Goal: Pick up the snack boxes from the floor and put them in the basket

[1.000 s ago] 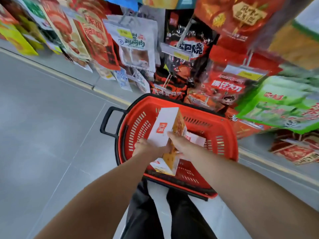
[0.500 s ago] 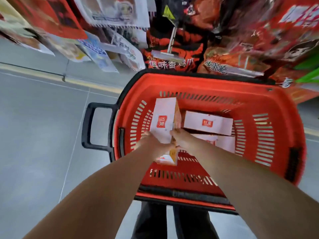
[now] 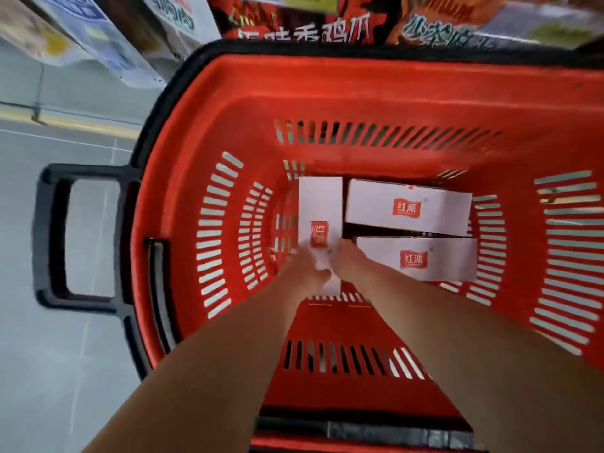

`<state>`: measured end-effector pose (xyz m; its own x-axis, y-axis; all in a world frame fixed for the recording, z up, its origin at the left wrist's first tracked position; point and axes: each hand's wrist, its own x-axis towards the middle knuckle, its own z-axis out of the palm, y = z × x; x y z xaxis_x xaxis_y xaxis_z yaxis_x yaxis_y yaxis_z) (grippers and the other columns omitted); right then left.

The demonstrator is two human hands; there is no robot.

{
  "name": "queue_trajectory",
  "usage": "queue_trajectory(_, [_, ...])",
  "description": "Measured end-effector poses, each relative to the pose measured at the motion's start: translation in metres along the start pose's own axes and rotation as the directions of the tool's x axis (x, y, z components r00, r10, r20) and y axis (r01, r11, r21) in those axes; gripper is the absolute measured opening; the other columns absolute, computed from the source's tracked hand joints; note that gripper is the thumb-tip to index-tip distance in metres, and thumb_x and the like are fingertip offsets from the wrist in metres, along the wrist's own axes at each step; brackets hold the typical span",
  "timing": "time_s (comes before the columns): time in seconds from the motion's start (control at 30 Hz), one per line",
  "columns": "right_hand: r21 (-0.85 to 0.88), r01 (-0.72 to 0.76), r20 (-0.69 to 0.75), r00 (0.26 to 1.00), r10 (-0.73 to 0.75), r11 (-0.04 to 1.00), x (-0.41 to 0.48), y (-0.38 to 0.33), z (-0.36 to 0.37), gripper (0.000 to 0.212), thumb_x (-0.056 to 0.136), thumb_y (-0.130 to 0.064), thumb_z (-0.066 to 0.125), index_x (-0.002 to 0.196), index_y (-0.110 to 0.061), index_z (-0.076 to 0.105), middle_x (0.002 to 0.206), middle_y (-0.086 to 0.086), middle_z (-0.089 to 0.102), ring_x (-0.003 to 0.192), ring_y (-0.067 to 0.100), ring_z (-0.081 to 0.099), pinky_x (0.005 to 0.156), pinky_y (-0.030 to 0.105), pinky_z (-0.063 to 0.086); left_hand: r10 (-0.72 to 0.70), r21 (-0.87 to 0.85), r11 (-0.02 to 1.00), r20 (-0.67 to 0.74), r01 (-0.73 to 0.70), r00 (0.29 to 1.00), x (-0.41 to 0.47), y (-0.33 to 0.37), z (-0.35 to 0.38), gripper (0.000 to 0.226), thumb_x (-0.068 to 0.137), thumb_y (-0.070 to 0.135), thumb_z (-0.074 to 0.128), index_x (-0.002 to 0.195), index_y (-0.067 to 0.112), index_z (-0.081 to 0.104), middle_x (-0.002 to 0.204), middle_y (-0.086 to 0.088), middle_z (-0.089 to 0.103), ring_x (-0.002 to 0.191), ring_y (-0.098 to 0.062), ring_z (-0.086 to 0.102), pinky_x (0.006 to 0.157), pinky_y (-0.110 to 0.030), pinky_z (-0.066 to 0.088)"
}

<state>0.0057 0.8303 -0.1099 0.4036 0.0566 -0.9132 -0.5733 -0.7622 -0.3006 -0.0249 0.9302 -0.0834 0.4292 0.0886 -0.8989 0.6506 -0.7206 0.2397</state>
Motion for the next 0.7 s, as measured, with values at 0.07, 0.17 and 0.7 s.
queue_trajectory(0.07, [-0.044,-0.001,-0.007,1.000,0.001,0.999,-0.011,0.003,-0.010,0.040,0.097,-0.003,0.036,0.136,0.000,0.045,0.131,0.015,0.055,0.118,0.033,0.054,0.085,0.030,0.042,-0.056,-0.081,0.995,0.004,0.056,0.998,0.004,0.006,-0.004,0.057,0.093,0.015,0.050,0.146,0.018,0.030,0.144,-0.009,0.043,0.127,-0.028,0.047,0.102,-0.036,0.042])
queue_trajectory(0.17, [0.017,-0.030,-0.061,0.998,0.031,0.999,-0.027,0.004,-0.028,0.049,0.094,0.000,0.036,0.143,-0.006,0.039,0.141,0.015,0.047,0.122,0.030,0.051,0.082,0.027,0.039,-0.071,-0.077,0.995,-0.034,0.068,0.997,-0.001,0.018,-0.020,0.067,0.094,0.010,0.046,0.152,0.020,0.014,0.156,-0.008,0.027,0.137,-0.031,0.037,0.105,-0.039,0.043])
queue_trajectory(0.7, [0.838,0.265,-0.351,0.931,0.099,0.478,-0.354,-0.006,-0.140,0.012,0.095,-0.007,0.047,0.094,-0.014,0.056,0.080,0.005,0.055,0.064,0.015,0.052,0.063,0.027,0.044,0.351,-0.295,0.846,-0.319,-0.444,0.881,-0.295,0.167,-0.096,0.037,0.091,0.007,0.047,0.127,0.014,0.052,0.101,-0.009,0.068,0.070,-0.018,0.059,0.059,-0.023,0.042])
